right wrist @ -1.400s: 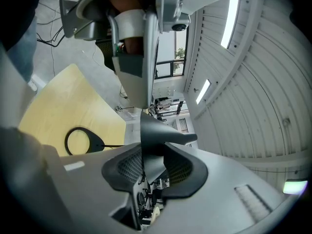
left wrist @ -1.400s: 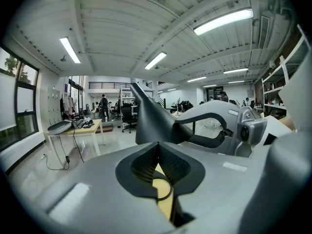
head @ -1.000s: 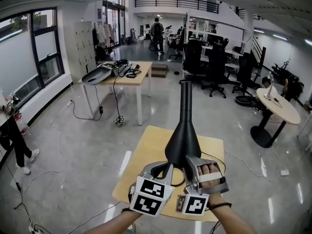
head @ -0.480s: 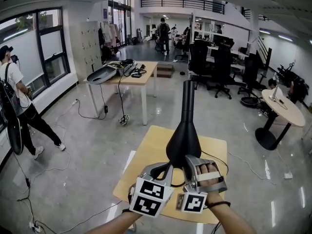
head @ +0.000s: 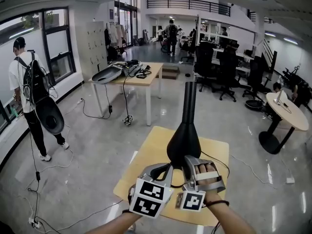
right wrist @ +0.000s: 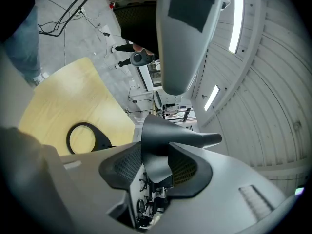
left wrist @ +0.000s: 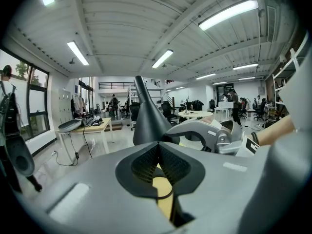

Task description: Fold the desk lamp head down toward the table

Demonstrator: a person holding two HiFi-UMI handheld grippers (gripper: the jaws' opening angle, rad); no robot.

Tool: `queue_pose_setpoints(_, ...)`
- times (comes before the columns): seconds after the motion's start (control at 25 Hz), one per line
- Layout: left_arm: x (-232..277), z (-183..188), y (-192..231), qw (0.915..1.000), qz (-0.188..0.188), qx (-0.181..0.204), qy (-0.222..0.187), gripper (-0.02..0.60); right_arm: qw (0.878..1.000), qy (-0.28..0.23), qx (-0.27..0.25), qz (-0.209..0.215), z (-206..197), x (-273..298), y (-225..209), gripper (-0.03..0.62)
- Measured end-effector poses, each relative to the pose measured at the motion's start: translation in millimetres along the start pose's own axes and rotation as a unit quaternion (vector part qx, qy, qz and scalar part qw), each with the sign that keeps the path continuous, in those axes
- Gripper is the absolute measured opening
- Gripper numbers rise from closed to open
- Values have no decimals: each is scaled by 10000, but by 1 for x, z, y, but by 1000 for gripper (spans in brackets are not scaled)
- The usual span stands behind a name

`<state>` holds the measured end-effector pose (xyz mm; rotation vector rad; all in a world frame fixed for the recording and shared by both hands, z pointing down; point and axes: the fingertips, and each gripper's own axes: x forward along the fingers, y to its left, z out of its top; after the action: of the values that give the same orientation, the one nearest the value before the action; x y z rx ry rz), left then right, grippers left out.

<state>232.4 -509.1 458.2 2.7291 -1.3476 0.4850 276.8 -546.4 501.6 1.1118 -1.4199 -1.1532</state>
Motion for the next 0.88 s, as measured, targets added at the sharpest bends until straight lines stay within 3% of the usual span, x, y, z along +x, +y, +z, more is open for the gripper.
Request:
queue_pose_setpoints(0.24,-7,-5,-21,9999,103,-12,42,20,10000,-46,-51,18,-11,-12,8,163)
queue_pose_setpoints(0.48,11,19,-71,9997,207,-33,81,20,9999,-98,1,120,-64,-26,-2,167)
queue_pose_setpoints(0.68,7,24,-65,9997,247,-3,88,20,9996,-156,109,227,-59,-23,-3,167)
queue_pose_setpoints(0.88,22,40,-80,9996,254,-7,117,20,9994,-241,184,152,-78,-23,-21,167)
